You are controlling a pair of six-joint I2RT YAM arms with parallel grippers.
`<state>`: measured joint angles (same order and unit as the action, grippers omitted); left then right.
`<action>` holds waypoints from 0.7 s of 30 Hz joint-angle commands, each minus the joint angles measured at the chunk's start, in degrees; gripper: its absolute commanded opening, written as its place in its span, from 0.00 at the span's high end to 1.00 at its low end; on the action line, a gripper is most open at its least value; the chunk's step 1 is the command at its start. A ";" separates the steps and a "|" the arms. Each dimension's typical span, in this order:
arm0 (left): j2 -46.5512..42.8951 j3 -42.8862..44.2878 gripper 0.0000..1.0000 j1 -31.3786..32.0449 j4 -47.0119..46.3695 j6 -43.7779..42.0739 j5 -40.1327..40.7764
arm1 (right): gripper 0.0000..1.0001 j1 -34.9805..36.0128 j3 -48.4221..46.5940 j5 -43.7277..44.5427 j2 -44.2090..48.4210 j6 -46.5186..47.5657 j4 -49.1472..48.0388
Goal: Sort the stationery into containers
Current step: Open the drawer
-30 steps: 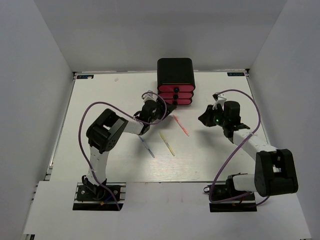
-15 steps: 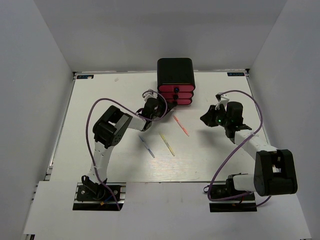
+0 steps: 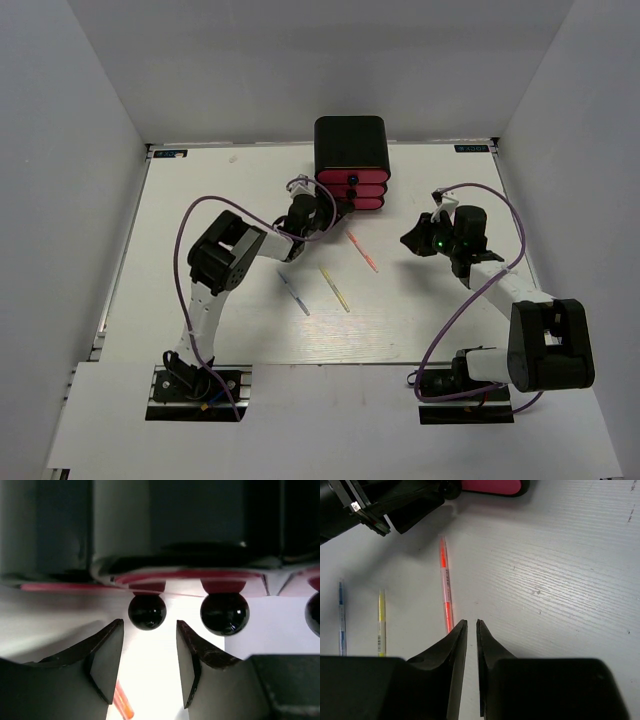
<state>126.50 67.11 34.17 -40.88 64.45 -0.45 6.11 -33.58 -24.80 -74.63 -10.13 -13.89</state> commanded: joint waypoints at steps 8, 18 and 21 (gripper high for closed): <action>3.14 5.84 0.42 -0.42 2.12 -0.55 -0.78 | 0.80 -0.57 -0.08 -1.13 0.01 -0.33 -2.72; 3.67 6.36 0.52 -0.42 0.98 -0.02 -0.26 | 0.56 -0.40 0.45 -10.88 -0.34 2.83 -4.13; 3.67 5.84 0.62 -0.42 -0.07 -0.02 -0.26 | 0.48 -0.48 0.53 -14.83 -0.69 4.58 -3.86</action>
<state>130.10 71.94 34.20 -39.48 64.51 -0.91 5.65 -33.47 -32.77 -74.74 -8.27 -15.27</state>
